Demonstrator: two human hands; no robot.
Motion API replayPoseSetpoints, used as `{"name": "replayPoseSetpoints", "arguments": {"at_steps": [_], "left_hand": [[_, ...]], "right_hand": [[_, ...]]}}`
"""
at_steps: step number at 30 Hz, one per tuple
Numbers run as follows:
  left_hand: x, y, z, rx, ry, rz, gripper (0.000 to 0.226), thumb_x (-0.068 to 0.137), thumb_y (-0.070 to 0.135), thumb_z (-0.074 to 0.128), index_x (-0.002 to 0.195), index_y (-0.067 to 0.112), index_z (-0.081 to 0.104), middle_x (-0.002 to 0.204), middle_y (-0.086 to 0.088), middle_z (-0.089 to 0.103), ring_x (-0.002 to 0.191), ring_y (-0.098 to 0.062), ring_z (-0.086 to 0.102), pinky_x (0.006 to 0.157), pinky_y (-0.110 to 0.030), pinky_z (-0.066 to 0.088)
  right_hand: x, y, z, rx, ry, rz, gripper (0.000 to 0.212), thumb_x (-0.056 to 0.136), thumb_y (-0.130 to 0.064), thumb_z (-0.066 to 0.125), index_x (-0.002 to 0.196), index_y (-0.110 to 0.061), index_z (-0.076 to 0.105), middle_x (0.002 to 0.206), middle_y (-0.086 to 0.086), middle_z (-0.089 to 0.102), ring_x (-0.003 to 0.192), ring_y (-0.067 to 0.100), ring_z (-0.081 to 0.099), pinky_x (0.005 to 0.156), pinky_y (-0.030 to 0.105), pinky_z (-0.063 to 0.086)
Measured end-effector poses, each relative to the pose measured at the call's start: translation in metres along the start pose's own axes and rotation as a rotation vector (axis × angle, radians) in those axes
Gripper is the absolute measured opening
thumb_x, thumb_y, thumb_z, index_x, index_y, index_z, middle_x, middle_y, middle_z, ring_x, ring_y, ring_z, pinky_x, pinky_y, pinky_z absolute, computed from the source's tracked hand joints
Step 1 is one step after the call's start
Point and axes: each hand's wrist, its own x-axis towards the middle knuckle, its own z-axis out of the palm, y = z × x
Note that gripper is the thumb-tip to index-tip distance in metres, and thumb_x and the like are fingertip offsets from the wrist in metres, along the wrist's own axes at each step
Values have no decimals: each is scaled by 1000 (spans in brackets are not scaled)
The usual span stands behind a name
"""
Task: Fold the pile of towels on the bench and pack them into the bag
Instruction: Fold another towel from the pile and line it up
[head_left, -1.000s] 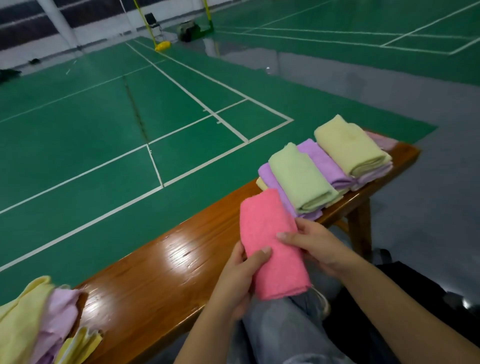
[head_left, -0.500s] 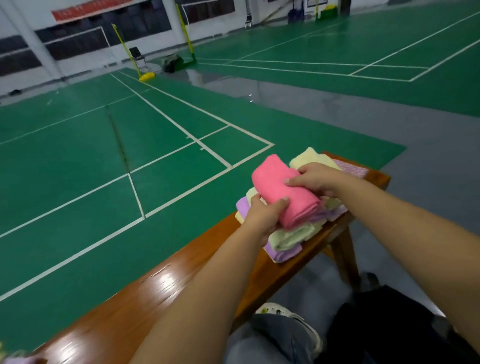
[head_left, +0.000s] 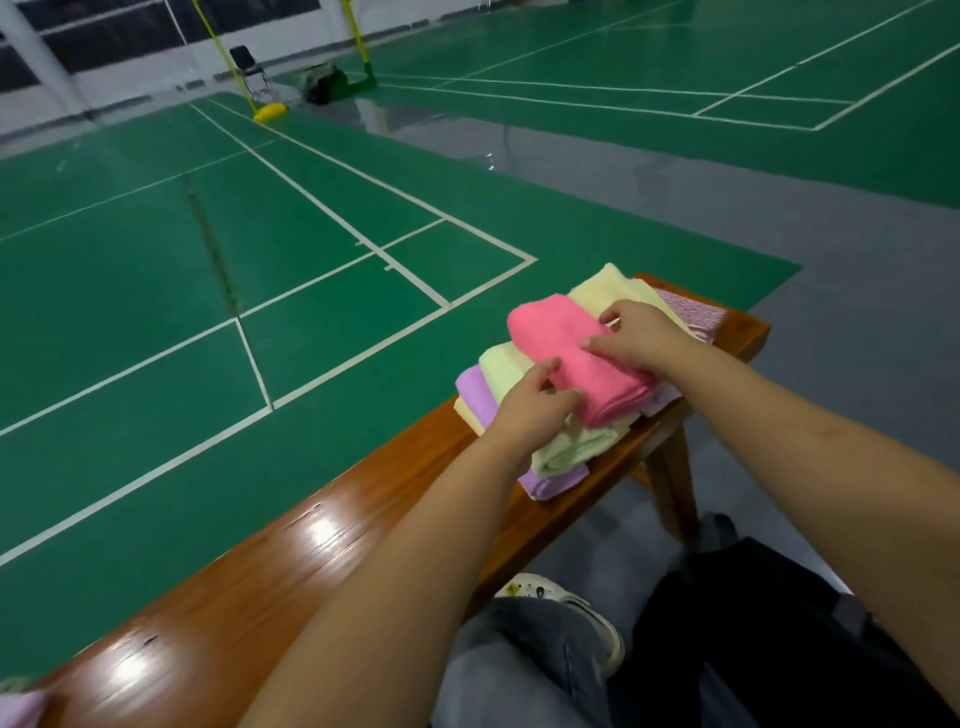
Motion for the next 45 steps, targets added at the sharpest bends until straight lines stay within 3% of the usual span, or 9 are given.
{"name": "replayPoseSetpoints", "arguments": {"at_steps": [5, 8, 11, 17, 24, 30, 36, 41, 45], "left_hand": [[-32, -9, -22, -301, 1, -53, 52, 96, 15, 57, 145, 16, 37, 109, -3, 58, 102, -21, 57, 92, -35, 48], [-64, -23, -44, -451, 58, -56, 43, 97, 15, 55, 139, 12, 43, 108, -1, 60, 106, -23, 59, 87, -34, 50], [-106, -50, -73, -593, 187, -39, 32, 97, 15, 55, 129, 10, 50, 107, -4, 64, 99, -22, 62, 86, -36, 51], [-204, -135, -140, -825, 535, -57, 10, 95, 12, 55, 104, 15, 57, 100, -8, 67, 91, -24, 66, 89, -38, 49], [-324, -229, -198, -517, 1098, -198, 8, 92, 22, 62, 99, 22, 60, 102, -5, 68, 93, -20, 67, 69, -27, 53], [-397, -294, -233, 95, 1597, -510, 43, 84, 25, 70, 117, 0, 60, 108, -17, 62, 104, -32, 57, 92, -40, 45], [-407, -323, -237, 167, 1517, -665, 40, 81, 31, 73, 108, 4, 65, 109, -17, 58, 106, -32, 52, 92, -35, 39], [-413, -310, -245, 93, 1496, -573, 22, 83, 25, 71, 76, 10, 56, 77, -5, 57, 75, -22, 55, 58, -28, 40], [-417, -276, -241, -46, 1524, -423, 25, 89, 28, 67, 83, 11, 50, 73, 3, 48, 67, -12, 45, 58, -21, 38]], "right_hand": [[-39, -36, -5, 95, 121, -204, 40, 87, -24, 66, 123, -10, 57, 117, 7, 61, 102, 20, 57, 80, 23, 42], [-73, -63, 8, 257, -28, -280, 31, 87, -24, 67, 115, -12, 61, 100, 4, 63, 91, 18, 59, 69, 14, 44], [-105, -92, 38, 371, -201, -317, 27, 87, -23, 68, 110, -12, 62, 96, 7, 67, 89, 19, 65, 82, 31, 51], [-178, -152, 136, 459, -513, -357, 16, 89, -20, 65, 105, -15, 62, 101, 8, 70, 94, 21, 68, 83, 36, 53], [-271, -201, 239, 374, -898, -413, 11, 90, -22, 64, 101, -20, 63, 98, 2, 69, 88, 14, 67, 81, 35, 53], [-306, -225, 277, 318, -1013, -408, 10, 90, -24, 64, 99, -22, 63, 96, 0, 70, 91, 13, 67, 85, 35, 53], [-311, -231, 287, 326, -1033, -375, 12, 89, -21, 64, 101, -18, 65, 95, 1, 71, 85, 10, 67, 81, 31, 54], [-311, -229, 289, 333, -1035, -359, 10, 89, -20, 65, 99, -18, 65, 93, 0, 71, 83, 9, 67, 77, 28, 55], [-313, -228, 289, 328, -1093, -420, 25, 82, -29, 71, 105, -22, 64, 98, -2, 70, 91, 11, 67, 87, 33, 54]]}}
